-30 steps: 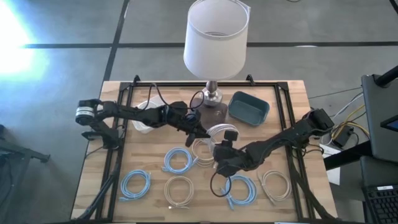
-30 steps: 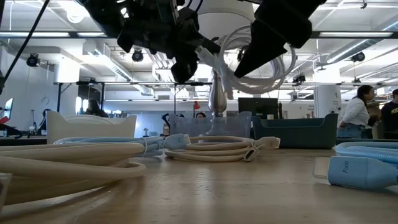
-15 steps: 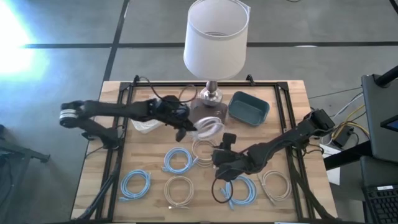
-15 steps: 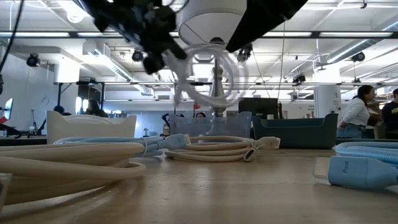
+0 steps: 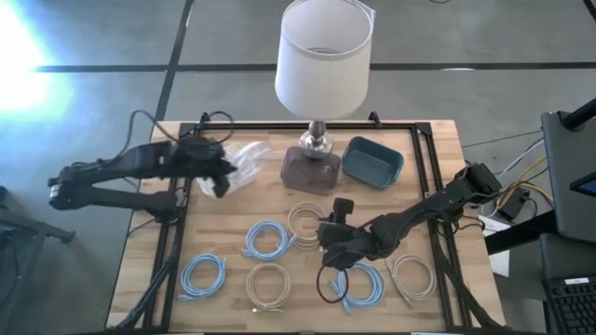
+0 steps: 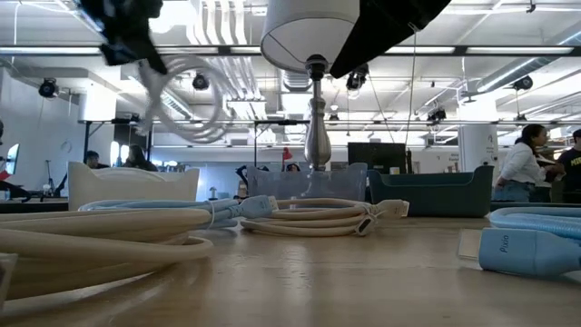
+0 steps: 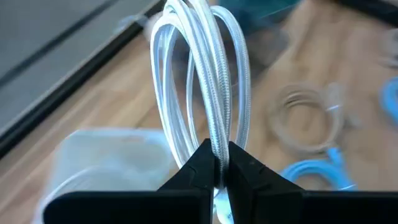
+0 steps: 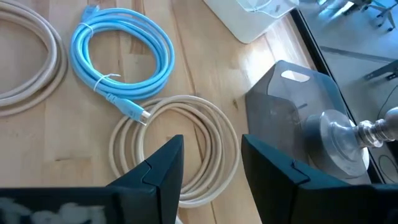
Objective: Sort HDMI cables
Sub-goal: Put the white HDMI cable into the white bin
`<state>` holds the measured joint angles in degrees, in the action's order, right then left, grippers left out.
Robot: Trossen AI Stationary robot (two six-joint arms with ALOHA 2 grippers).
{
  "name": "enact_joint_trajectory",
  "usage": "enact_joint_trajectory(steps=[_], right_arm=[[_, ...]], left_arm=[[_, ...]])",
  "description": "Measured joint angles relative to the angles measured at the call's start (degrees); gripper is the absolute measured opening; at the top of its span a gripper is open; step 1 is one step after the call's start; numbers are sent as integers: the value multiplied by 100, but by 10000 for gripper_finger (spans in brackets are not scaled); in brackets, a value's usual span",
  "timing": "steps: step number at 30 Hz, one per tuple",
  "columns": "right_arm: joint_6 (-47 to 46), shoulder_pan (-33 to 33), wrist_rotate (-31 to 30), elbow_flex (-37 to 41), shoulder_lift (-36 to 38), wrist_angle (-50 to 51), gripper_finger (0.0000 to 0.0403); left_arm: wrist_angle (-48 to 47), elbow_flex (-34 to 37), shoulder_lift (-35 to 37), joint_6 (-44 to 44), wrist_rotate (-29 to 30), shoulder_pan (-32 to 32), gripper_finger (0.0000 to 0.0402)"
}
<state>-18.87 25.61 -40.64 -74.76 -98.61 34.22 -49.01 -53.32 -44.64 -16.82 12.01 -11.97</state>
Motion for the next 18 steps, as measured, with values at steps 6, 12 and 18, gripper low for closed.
enact_joint_trajectory(steps=[6,12,18], right_arm=[[4,-10,2,2,0,0,148],[83,-13,2,4,0,-2,150],[121,-13,9,5,0,-4,145]], left_arm=[[-961,51,443,-232,598,-4,23],[-895,501,484,-98,403,-3,24],[-632,842,476,283,-72,-10,24]])
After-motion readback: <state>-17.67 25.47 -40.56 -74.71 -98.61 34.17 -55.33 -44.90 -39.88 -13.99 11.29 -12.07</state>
